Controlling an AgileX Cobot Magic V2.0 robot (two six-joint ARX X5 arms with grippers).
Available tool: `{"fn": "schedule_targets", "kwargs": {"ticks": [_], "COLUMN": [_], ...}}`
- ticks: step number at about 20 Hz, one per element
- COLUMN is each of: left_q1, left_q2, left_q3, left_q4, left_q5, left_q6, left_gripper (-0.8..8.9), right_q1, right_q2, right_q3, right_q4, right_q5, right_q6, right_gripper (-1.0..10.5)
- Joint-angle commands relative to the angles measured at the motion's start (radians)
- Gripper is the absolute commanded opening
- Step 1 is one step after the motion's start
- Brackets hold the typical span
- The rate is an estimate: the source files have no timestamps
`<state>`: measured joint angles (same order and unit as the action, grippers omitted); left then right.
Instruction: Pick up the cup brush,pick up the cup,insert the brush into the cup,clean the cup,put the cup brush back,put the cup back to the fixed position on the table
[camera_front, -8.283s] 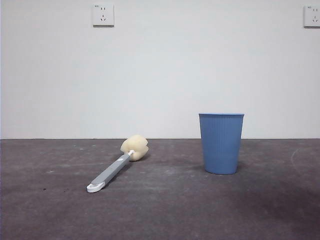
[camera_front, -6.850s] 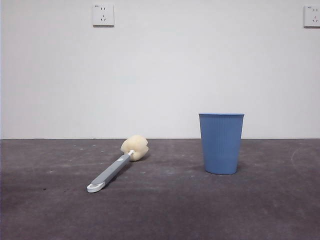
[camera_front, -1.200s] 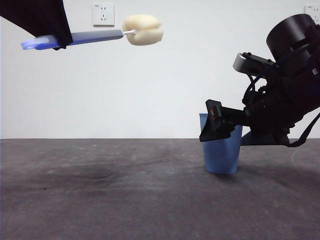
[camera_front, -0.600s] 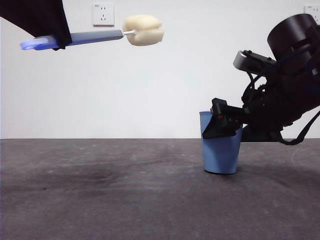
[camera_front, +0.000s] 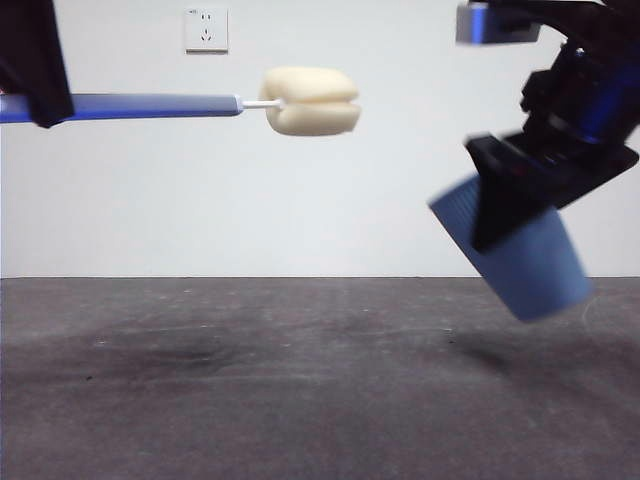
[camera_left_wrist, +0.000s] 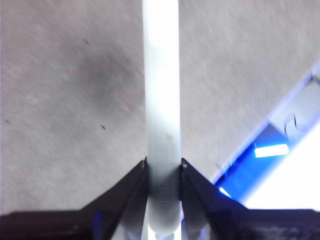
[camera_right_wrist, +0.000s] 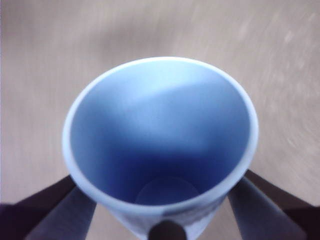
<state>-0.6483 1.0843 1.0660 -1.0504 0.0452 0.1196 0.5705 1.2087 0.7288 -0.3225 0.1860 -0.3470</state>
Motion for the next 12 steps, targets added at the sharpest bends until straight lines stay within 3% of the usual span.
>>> {"fn": "schedule_targets", "kwargs": {"ticks": [1,4,12], "left_q1": [-0.029,-0.074,-0.151], "left_q2": [0.009,0.019,0.093], "left_q3": [0.003,0.003,0.003], "left_q4": [-0.048,-0.08,-0.094], "left_q5": [0.036,0.036,0.036], "left_q6": [0.074,0.092,0.09], "left_gripper": [-0.08,-0.08,-0.08], "right_q1": [0.053,0.126,0.232], "right_q2": [0.004,0.004,0.004], "right_q3": [0.02,0.032,0.034], "right_q4": [-0.068,-0.113,-0.117], "right_q5": [0.098,0.202,0.348], "right_q6": [-0.16,-0.251,-0.402], "right_gripper": [-0.2,-0.2,-0.2]}}
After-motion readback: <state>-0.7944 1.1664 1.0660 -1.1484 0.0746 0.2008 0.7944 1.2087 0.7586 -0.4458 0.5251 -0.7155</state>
